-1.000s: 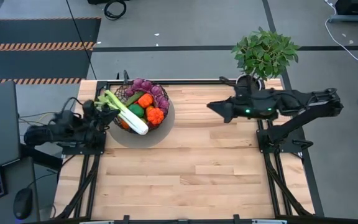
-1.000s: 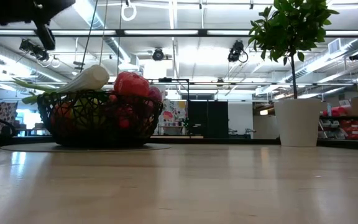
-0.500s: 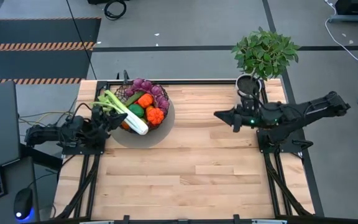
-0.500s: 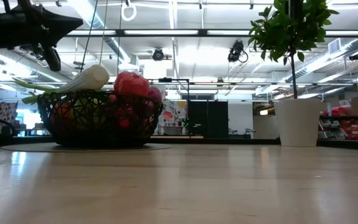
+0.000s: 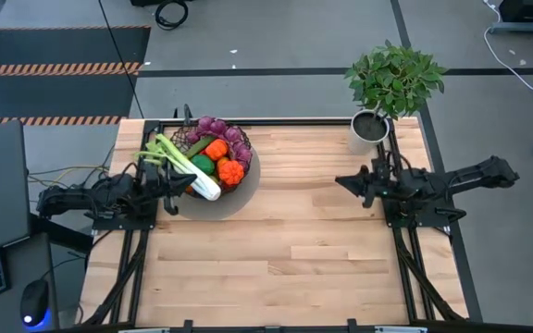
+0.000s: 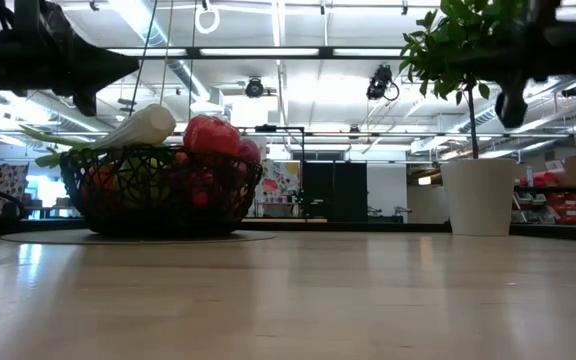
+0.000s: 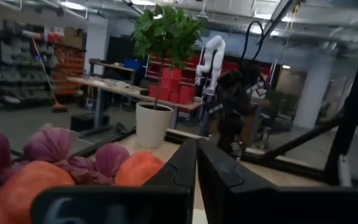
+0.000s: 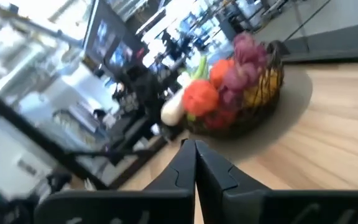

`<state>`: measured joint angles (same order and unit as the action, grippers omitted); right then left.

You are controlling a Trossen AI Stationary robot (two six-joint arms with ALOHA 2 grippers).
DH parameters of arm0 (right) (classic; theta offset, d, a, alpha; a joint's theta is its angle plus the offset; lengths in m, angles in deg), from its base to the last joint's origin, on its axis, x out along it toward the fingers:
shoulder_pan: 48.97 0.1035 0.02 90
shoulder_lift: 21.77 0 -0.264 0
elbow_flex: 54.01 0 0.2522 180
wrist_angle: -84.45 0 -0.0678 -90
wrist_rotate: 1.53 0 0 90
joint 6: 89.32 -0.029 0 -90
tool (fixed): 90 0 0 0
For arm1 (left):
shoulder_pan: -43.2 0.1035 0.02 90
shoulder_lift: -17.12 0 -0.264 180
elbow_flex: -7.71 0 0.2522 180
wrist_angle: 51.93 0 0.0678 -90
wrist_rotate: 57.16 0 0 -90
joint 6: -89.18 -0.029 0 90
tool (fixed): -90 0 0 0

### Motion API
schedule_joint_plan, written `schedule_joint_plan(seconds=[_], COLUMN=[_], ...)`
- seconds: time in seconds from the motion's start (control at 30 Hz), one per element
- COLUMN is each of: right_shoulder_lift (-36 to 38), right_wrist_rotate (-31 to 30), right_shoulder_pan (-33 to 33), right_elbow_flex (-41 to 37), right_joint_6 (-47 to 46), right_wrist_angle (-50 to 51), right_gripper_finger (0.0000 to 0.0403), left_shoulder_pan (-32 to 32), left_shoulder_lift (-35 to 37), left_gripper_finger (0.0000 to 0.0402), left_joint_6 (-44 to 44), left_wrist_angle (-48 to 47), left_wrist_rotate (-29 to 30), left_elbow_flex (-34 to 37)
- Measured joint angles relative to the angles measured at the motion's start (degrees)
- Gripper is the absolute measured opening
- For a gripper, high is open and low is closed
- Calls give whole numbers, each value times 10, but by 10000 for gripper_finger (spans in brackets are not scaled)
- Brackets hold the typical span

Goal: Build produce basket
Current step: Return to Home Position

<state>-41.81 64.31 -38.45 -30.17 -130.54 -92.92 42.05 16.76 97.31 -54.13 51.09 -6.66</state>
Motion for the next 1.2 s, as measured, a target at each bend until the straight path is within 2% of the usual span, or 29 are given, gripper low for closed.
schedule_joint_plan(seconds=[0.2,0.3,0.47,0.57,0.67,1.2], right_shoulder_lift=[59,65,65,65,65,65], right_wrist_rotate=[104,151,197,225,225,223], right_shoulder_pan=[-35,-58,-103,-118,-128,-134], right_elbow_flex=[-92,-95,-97,-97,-97,-97], right_joint_6=[29,59,136,213,254,247], right_wrist_angle=[-2,54,68,81,87,78], right_gripper_finger=[8,6,6,7,8,9], left_shoulder_pan=[0,0,0,0,0,0], left_shoulder_lift=[0,0,0,0,0,0], left_gripper_finger=[15,20,28,28,24,31], left_joint_6=[-28,-28,-28,-28,-29,-28], left_wrist_angle=[1,3,2,3,3,3], left_wrist_rotate=[0,0,0,0,0,0], left_elbow_flex=[0,0,0,0,0,0])
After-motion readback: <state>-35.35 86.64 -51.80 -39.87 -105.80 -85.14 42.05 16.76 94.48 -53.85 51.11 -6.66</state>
